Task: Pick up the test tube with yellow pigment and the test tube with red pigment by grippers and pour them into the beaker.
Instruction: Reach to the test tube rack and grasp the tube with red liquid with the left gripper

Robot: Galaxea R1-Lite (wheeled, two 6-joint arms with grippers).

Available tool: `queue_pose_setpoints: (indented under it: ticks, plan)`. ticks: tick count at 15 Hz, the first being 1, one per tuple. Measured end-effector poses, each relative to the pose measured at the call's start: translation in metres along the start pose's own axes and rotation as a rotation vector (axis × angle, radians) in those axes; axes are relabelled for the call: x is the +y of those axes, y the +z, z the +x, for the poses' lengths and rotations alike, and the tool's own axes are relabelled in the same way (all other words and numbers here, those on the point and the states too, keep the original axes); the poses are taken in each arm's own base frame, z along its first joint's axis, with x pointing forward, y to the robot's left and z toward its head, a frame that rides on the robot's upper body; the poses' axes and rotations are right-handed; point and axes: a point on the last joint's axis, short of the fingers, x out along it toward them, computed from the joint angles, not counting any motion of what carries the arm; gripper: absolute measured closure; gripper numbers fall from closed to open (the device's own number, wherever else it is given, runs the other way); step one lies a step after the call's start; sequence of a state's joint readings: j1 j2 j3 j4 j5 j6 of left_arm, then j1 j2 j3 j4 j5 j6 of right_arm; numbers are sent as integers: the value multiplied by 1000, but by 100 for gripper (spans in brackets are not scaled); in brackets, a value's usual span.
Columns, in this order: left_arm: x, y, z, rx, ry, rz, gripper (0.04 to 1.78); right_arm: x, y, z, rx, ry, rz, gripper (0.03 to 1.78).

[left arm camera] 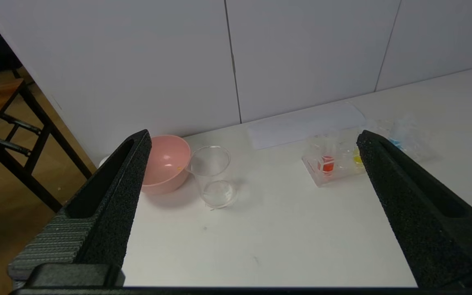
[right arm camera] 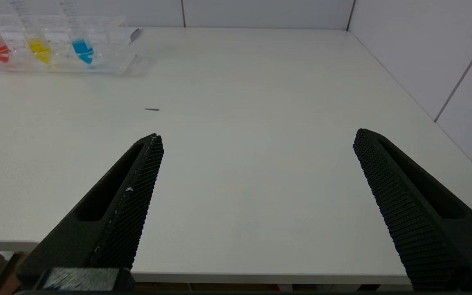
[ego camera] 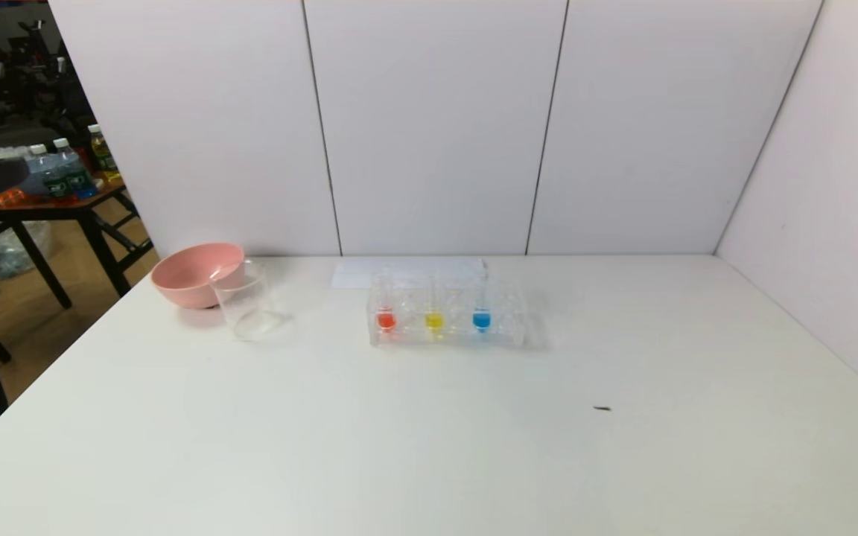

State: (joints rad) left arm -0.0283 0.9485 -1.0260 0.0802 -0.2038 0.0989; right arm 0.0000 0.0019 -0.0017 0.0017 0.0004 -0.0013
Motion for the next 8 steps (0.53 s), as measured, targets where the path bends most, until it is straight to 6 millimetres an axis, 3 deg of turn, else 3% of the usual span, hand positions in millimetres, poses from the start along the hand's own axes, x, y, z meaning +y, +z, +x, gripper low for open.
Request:
queue_pose_setpoints:
  ticks: [8]
  plan:
    - [6,-15,62,92,-41,-44,6,0,0,0,0,0,0,11]
